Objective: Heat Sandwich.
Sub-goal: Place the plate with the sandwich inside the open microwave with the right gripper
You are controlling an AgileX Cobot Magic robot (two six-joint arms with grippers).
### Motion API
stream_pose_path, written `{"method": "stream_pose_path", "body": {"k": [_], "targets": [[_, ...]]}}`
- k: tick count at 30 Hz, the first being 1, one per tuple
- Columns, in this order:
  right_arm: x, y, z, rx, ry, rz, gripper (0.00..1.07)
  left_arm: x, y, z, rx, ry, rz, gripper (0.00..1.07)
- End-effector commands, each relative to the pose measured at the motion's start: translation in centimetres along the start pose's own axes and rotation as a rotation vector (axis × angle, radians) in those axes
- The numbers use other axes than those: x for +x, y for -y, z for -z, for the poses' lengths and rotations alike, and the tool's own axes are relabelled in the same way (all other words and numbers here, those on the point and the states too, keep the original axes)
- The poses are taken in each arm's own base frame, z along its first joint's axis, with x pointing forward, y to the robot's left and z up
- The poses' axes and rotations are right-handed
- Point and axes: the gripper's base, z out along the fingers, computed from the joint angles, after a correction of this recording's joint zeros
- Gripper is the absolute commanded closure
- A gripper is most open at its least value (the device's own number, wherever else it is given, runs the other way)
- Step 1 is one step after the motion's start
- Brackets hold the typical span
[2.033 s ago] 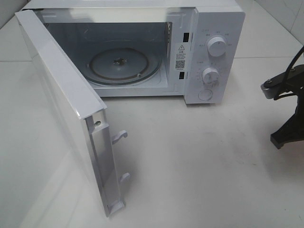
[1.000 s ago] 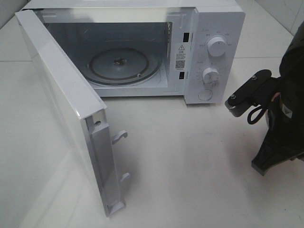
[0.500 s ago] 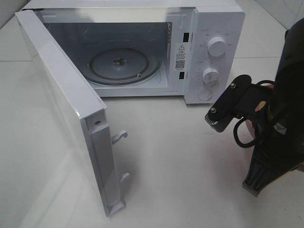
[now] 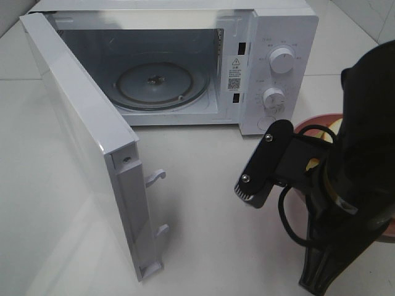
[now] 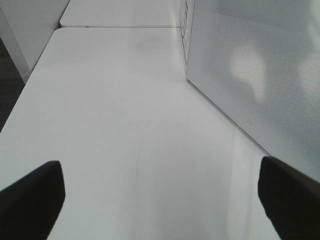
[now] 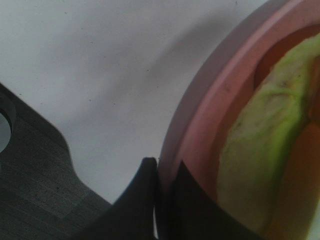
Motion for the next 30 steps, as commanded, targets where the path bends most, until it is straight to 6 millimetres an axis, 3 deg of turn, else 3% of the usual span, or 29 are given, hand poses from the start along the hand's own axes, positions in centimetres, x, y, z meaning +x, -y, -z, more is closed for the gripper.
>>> {"method": "stream_pose_path", "body": {"k": [1, 13, 30], "targets": [[0.1, -0.3, 0.5, 0.028, 0.012, 0.018, 1.05, 0.0, 0.0, 0.3, -0.004, 0.031, 0.006, 0.05], [0.3, -3.5, 2.0, 0.041, 0.091, 0.170, 1.05, 0.0, 0.0, 0.3, -0.004, 0.031, 0.006, 0.05], [-0.1, -4.0, 2.5, 0.087, 0.153, 0.405, 1.05, 0.0, 0.0, 0.3, -0.004, 0.031, 0.006, 0.05]]}}
